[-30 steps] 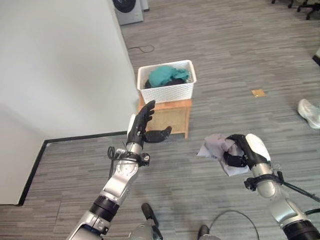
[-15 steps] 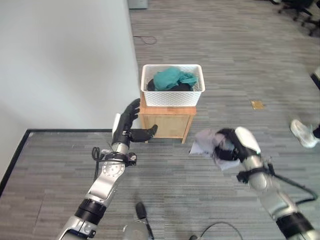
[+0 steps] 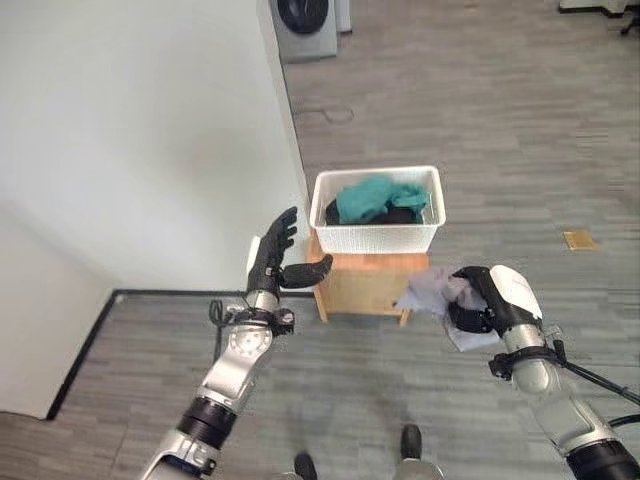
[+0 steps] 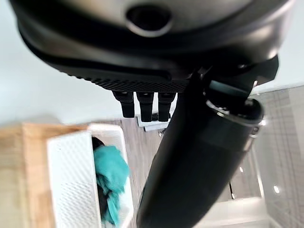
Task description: Pick up bed clothes into laundry basket.
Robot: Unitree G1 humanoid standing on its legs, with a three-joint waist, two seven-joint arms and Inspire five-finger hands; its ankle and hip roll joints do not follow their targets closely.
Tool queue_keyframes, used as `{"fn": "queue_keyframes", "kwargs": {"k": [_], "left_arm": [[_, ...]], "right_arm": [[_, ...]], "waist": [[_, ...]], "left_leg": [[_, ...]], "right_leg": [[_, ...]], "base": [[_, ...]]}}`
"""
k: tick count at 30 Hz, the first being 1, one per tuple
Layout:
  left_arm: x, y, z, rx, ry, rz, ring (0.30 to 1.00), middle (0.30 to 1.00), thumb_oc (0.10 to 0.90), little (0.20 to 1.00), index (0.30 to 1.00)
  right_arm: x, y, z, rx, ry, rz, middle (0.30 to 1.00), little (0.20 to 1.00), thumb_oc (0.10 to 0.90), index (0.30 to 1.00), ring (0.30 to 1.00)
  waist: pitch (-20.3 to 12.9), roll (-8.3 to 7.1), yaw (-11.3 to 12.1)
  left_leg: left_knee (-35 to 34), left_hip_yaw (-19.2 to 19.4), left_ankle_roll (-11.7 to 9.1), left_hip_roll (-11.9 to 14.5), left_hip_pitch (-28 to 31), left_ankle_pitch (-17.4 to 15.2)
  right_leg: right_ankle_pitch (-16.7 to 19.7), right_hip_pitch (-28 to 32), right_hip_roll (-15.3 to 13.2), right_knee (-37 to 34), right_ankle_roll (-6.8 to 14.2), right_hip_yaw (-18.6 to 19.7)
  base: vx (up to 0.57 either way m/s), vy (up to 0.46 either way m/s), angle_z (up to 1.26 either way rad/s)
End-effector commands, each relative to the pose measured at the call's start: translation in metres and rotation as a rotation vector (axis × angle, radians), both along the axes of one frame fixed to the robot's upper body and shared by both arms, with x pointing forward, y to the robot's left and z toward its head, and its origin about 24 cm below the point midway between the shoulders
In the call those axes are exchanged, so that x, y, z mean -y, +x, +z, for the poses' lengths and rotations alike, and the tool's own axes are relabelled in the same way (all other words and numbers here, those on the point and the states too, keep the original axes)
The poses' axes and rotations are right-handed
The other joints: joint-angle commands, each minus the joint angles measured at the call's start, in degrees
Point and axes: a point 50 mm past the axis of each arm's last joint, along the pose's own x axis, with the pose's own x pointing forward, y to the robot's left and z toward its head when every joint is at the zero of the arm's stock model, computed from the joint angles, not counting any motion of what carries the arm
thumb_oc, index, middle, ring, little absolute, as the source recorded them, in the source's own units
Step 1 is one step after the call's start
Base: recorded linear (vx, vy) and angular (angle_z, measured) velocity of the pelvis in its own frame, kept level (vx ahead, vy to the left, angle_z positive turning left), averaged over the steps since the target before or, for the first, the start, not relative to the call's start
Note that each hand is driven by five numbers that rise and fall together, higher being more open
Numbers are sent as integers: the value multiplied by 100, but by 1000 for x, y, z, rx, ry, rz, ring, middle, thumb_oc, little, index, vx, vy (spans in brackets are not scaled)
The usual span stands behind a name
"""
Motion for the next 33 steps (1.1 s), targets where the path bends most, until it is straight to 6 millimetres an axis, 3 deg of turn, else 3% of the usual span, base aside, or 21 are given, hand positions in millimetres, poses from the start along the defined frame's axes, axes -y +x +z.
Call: {"fn": "queue_keyframes", "kwargs": {"k": [1,4,5,8,9,10,11,12,15,17,20,23,25,26,27,28,29,30,31,32,33], "left_arm": [[-94,-9,-117,-533,274,188,900,900,800,900,900],[-94,1,-100,-460,230,188,900,900,800,900,900],[-92,5,-92,-417,234,177,900,900,800,900,900],[-92,12,-79,-365,247,174,900,900,800,900,900],[-92,17,-72,-337,262,175,900,900,800,900,900],[-90,27,-52,-258,280,175,900,900,800,900,900],[-90,28,-51,-258,279,176,900,900,800,900,900],[-90,35,-32,-180,274,184,900,900,800,900,900],[-89,38,-15,-108,279,186,900,900,800,900,900],[-83,40,-4,-54,294,171,900,900,800,900,900],[-75,43,11,17,312,151,900,900,800,900,900],[-69,43,22,78,343,136,900,900,800,900,900],[-64,43,25,102,336,120,900,900,800,900,900],[-60,43,29,124,332,107,900,900,800,900,900],[-55,39,31,150,329,96,900,900,800,900,900],[-55,39,30,150,328,97,900,900,800,900,900],[-56,37,29,150,322,103,900,900,800,900,900],[-58,33,23,127,292,113,900,900,800,900,900],[-59,33,23,127,291,113,900,900,800,900,900],[-60,30,19,115,275,120,900,900,800,900,900],[-60,27,17,112,272,125,900,900,800,900,900]], "right_arm": [[82,-60,-102,-183,563,-658,300,300,400,300,300],[89,-53,-87,-163,499,-633,300,300,400,300,300],[90,-49,-75,-118,464,-594,300,300,400,300,300],[88,-38,-56,-55,418,-533,300,300,400,300,300],[87,-34,-48,-31,396,-505,300,300,400,300,300],[81,-17,-19,54,324,-413,300,300,400,300,300],[81,-17,-18,54,323,-413,300,300,400,300,300],[72,-4,10,141,254,-318,300,300,400,300,300],[61,5,30,195,191,-242,300,300,400,300,300],[51,10,50,252,133,-174,300,300,400,300,300],[38,11,76,353,93,-89,300,300,400,300,300],[25,10,92,422,54,-26,300,300,400,300,300],[17,7,104,470,26,24,300,300,400,300,300],[13,5,112,492,-1,54,300,300,400,300,300],[5,3,119,514,-14,110,300,300,400,300,300],[5,3,119,513,-15,112,300,300,400,300,300],[0,6,124,529,-19,145,300,300,400,300,300],[-10,5,136,559,-37,214,300,300,400,300,300],[-10,5,136,558,-37,215,300,300,400,300,300],[-15,6,140,563,-41,242,300,300,400,300,300],[-18,8,143,571,-38,257,300,300,400,300,300]], "waist": [[-449,-597,-409],[-496,-668,-356],[-616,-719,-274],[-708,-733,-232],[-717,-736,-230],[-688,-726,-270],[-676,-729,-271],[-590,-634,-324],[-525,-561,-361],[-521,-539,-420],[-563,-586,-505],[-600,-645,-497],[-650,-668,-535],[-732,-665,-538],[-776,-591,-521],[-771,-571,-534],[-764,-493,-516],[-751,-537,-331],[-743,-497,-369],[-696,-522,-307],[-612,-637,-180]], "left_leg": [[45,630,-268,256,-369,-465],[45,701,-238,215,-369,-470],[45,740,-168,89,-336,-568],[45,770,-121,-29,-239,-666],[45,796,-89,-59,-181,-705],[45,822,-29,-106,-27,-791],[45,827,-17,-122,-21,-800],[45,938,21,-83,150,-880],[45,1056,15,-54,281,-974],[45,1021,-21,-37,378,-1036],[45,1046,-153,-3,571,-1126],[45,1131,-330,73,815,-1247],[45,1086,-382,100,999,-1384],[64,1038,-444,138,1126,-1313],[844,972,-680,420,1050,-917],[927,956,-720,483,1019,-934],[1919,844,-931,898,786,-445],[3492,595,-1022,1380,354,727],[3612,515,-1043,1474,267,717],[4279,332,-1057,1591,28,1047],[4879,229,-1023,1630,-237,1149]], "right_leg": [[-735,-660,-757,1234,566,-1177],[-893,-572,-571,1144,512,-1154],[-842,-373,-533,753,461,-1163],[-672,-298,-570,664,530,-1152],[-606,-290,-611,761,571,-1133],[-317,-381,-790,1287,732,-1098],[-325,-398,-814,1326,750,-1081],[-142,-666,-1049,2064,832,-1228],[-36,-923,-1293,2515,877,-1565],[-163,-1134,-1180,2245,847,-1685],[-225,-1321,-900,955,768,-1841],[-47,-1486,-961,109,792,-2077],[-113,-1562,-1000,73,795,-1849],[-117,-1468,-940,43,790,-1745],[-170,-1165,-763,27,628,-1668],[-193,-1151,-726,27,605,-1685],[-388,-900,-474,27,365,-1694],[-808,-404,-104,27,-26,-1616],[-842,-400,-40,27,-81,-1661],[-1000,-218,102,27,-261,-1627],[-1111,-24,133,27,-360,-1564]], "base": [[52,-2,24],[-19,79,35],[45,70,-4],[61,54,-34],[152,83,-62],[110,72,-57],[130,106,-29],[50,69,-19],[116,23,-26],[199,-90,-46],[294,-223,-23],[360,-305,-19],[442,-311,2],[611,-460,7],[460,-382,7],[440,-483,9],[481,-602,-2],[467,-608,-16],[470,-559,-21],[342,-371,-31],[523,-458,-47]]}}
